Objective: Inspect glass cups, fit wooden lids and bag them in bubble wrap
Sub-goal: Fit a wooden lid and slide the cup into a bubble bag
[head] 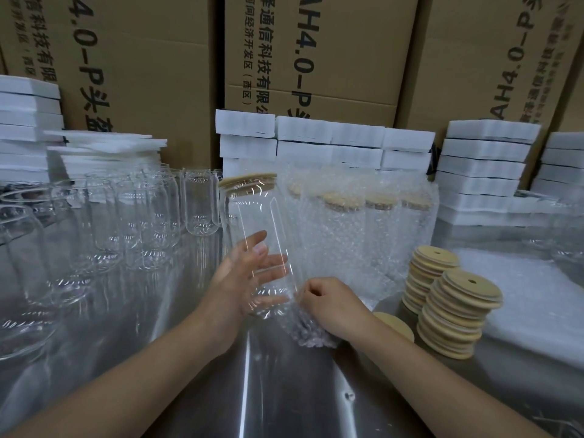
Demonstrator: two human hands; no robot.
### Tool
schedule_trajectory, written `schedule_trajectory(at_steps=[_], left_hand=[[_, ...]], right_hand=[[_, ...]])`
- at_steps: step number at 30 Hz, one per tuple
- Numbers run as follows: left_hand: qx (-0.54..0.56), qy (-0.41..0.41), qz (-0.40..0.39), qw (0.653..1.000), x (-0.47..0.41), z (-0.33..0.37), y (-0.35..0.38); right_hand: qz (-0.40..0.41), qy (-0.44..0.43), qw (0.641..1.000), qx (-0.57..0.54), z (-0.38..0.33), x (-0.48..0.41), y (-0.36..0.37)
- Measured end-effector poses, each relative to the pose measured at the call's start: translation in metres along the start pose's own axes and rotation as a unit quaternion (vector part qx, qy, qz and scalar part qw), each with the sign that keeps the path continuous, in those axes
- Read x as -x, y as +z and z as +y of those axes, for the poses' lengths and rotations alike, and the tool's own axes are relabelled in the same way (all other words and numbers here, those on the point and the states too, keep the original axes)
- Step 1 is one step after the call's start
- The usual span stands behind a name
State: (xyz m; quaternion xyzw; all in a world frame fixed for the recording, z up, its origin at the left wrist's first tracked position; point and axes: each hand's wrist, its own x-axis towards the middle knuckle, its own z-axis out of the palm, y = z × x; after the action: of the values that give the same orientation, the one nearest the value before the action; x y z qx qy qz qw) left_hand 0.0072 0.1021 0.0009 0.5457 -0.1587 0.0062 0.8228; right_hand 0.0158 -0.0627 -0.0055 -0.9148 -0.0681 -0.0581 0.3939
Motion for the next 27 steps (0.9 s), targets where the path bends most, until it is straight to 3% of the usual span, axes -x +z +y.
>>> schedule_trajectory(at_steps=[5,14,19,27], left_hand=[[0.017,-0.057,-0.085,0.995,0.000,-0.001,0.001],[-0.064,0.005,0.011,0.998,-0.003,-0.006,-0.003],[-0.127,0.032,0.053,0.990,-0.001,-0.011,-0.001],[-0.152,0.042,0.040,0.987,0.000,-0.011,0.000]], right_hand=[[-0.019,0.009,1.000,0.011,-0.002,0.000,0.000],[0.025,0.046,0.999,-0.005,0.001,-0.006,-0.003],[0.000,0.085,0.991,-0.100,0.001,-0.005,-0.003],[-0.041,0.066,0.986,-0.148,-0.001,-0.003,-0.002]])
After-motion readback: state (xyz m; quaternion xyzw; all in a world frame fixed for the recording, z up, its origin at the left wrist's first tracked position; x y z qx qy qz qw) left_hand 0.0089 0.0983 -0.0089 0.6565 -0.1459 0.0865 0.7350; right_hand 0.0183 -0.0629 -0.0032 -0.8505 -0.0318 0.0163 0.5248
